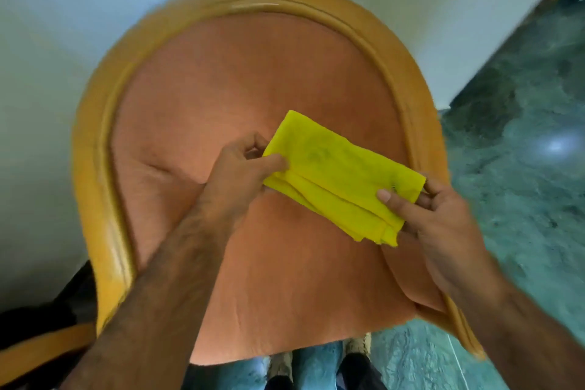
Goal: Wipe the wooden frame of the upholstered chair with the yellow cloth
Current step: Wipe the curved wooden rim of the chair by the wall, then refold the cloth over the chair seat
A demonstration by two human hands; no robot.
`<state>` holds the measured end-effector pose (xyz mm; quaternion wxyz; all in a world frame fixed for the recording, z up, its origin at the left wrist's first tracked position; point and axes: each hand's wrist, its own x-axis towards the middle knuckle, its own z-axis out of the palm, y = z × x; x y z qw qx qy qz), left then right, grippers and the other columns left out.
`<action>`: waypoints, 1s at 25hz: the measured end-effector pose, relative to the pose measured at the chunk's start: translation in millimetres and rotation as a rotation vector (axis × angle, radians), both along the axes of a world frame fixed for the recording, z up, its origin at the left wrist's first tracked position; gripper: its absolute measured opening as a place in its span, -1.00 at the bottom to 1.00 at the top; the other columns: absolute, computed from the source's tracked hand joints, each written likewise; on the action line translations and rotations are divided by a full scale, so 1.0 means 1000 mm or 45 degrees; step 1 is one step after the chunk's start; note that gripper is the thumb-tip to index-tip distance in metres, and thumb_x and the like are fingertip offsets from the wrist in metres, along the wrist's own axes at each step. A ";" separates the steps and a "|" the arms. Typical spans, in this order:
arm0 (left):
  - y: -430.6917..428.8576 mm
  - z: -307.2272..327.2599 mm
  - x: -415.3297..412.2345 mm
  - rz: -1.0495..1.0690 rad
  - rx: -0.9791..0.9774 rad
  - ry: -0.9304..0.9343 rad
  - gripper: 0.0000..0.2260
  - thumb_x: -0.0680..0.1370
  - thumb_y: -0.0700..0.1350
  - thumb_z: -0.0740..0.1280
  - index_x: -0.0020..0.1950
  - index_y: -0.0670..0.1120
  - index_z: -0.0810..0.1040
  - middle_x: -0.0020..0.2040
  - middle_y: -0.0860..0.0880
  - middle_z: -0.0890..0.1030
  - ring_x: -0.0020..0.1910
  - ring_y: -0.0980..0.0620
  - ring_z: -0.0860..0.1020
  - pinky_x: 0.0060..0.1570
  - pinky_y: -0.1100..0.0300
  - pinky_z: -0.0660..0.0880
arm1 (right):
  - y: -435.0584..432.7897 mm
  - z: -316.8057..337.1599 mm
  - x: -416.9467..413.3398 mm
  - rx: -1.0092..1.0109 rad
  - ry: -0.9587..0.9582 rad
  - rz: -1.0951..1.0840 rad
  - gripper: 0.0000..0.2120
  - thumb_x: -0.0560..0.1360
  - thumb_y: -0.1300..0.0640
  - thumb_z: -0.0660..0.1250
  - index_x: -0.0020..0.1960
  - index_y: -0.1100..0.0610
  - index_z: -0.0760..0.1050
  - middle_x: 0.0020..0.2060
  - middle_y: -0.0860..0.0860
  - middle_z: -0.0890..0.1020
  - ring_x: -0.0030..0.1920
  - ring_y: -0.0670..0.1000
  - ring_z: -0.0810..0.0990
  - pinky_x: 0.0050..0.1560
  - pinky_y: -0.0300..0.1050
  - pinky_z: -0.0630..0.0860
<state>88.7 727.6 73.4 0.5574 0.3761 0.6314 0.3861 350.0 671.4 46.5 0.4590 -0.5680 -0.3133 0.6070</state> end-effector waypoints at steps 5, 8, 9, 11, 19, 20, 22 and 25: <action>-0.102 0.024 -0.152 0.431 0.158 0.071 -0.72 0.45 -0.29 0.46 -0.31 0.04 0.50 -0.22 -0.16 0.59 -0.23 -0.09 0.58 -0.12 -0.06 0.57 | 0.009 0.026 -0.148 -0.022 0.116 0.547 -0.66 0.47 0.27 0.46 0.25 0.18 0.65 0.12 0.12 0.78 0.14 0.14 0.76 0.12 0.09 0.72; -0.213 0.023 -0.227 0.827 0.209 0.103 -0.79 0.42 -0.21 0.48 -0.26 0.05 0.52 -0.19 -0.17 0.62 -0.20 -0.12 0.60 -0.14 -0.02 0.60 | -0.021 0.033 -0.254 -0.046 0.132 0.885 -0.72 0.53 0.30 0.42 0.24 0.24 0.66 0.11 0.17 0.78 0.13 0.16 0.76 0.12 0.09 0.72; -0.249 0.021 -0.242 0.940 0.217 0.068 -0.80 0.42 -0.20 0.48 -0.26 0.05 0.52 -0.22 -0.12 0.64 -0.21 -0.09 0.63 -0.16 0.02 0.63 | -0.034 0.036 -0.283 -0.042 0.111 0.979 -0.72 0.53 0.30 0.42 0.24 0.25 0.66 0.10 0.17 0.78 0.13 0.16 0.76 0.12 0.09 0.73; -0.328 0.018 -0.265 1.184 0.237 0.043 -0.80 0.42 -0.20 0.47 -0.26 0.07 0.54 -0.24 -0.02 0.67 -0.21 -0.03 0.65 -0.16 0.01 0.67 | -0.069 0.038 -0.344 -0.022 0.075 1.229 -0.73 0.53 0.31 0.43 0.23 0.25 0.66 0.09 0.16 0.78 0.11 0.15 0.77 0.13 0.11 0.72; -0.584 -0.037 -0.225 2.031 0.075 0.050 -0.73 0.50 -0.29 0.48 -0.24 0.04 0.55 -0.22 -0.10 0.66 -0.20 -0.05 0.65 -0.20 0.09 0.64 | -0.252 -0.012 -0.475 -0.082 -0.066 1.990 -0.79 0.48 0.38 0.49 0.10 0.24 0.70 -0.13 0.05 0.82 -0.10 0.03 0.80 -0.14 -0.11 0.75; -0.608 -0.048 -0.210 2.136 0.030 0.088 -0.75 0.49 -0.30 0.49 -0.23 0.01 0.56 -0.23 -0.12 0.65 -0.21 -0.05 0.62 -0.20 0.12 0.62 | -0.278 -0.025 -0.479 -0.104 -0.096 2.083 -0.80 0.48 0.40 0.48 0.08 0.23 0.70 -0.17 0.01 0.82 -0.13 -0.01 0.80 -0.16 -0.15 0.74; -0.657 -0.075 -0.176 2.342 -0.026 0.125 -0.81 0.48 -0.36 0.48 -0.19 -0.11 0.56 -0.25 -0.16 0.58 -0.21 -0.05 0.53 -0.25 0.17 0.56 | -0.335 -0.057 -0.482 -0.139 -0.175 2.274 -0.80 0.48 0.42 0.48 0.07 0.26 0.70 -0.19 0.02 0.81 -0.18 -0.01 0.79 -0.17 -0.16 0.74; -0.708 -0.119 -0.123 2.556 -0.118 0.029 -0.85 0.48 -0.38 0.46 -0.15 -0.16 0.57 -0.28 -0.11 0.58 -0.25 -0.03 0.51 -0.21 0.16 0.58 | -0.402 -0.105 -0.475 -0.124 -0.346 2.496 -0.80 0.45 0.41 0.51 0.07 0.31 0.68 -0.07 0.19 0.80 -0.09 0.13 0.79 -0.05 0.04 0.75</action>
